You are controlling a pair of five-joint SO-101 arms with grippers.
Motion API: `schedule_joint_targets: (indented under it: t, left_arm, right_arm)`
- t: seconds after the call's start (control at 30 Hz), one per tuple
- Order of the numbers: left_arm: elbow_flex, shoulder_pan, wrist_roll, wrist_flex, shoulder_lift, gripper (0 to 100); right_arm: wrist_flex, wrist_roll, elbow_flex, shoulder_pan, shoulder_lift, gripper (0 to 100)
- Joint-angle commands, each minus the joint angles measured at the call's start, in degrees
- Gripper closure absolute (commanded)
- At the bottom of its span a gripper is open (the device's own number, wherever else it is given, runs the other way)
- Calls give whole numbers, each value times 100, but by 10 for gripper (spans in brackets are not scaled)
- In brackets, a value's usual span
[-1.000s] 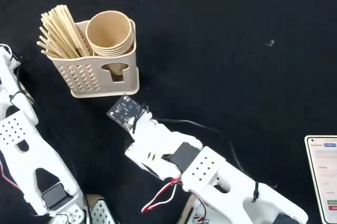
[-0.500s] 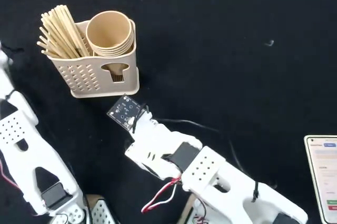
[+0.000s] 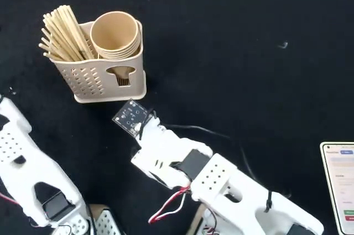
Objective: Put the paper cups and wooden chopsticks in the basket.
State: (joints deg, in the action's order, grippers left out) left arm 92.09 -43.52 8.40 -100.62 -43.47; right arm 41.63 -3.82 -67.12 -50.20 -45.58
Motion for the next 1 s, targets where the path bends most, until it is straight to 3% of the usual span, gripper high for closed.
schedule_joint_targets:
  t: [0.0, 0.1, 0.33, 0.5, 0.77, 0.83, 0.97]
  left_arm:
    - [312, -40, -35, -44, 1697, 971]
    - [312, 48, -18, -44, 2629, 971]
    - [312, 1121, 237, -44, 3868, 971]
    - [154, 1244, 466, -62, 4580, 971]
    - [-3732, 1279, 299, 44, 7253, 971]
    - [-4778, 1288, 308, 554, 8026, 971]
    - [-7222, 1288, 360, 2505, 9407, 971]
  right_arm:
    - [-114, 9, 22, -62, -119, 804]
    - [-105, 0, 22, -62, -119, 804]
    - [-105, 0, 13, -62, -119, 804]
    - [-114, 0, -48, -62, -154, 804]
    - [-114, -9, -48, -62, -154, 804]
    - [-114, -9, -48, -62, -154, 804]
    - [-114, -9, -48, -62, -154, 804]
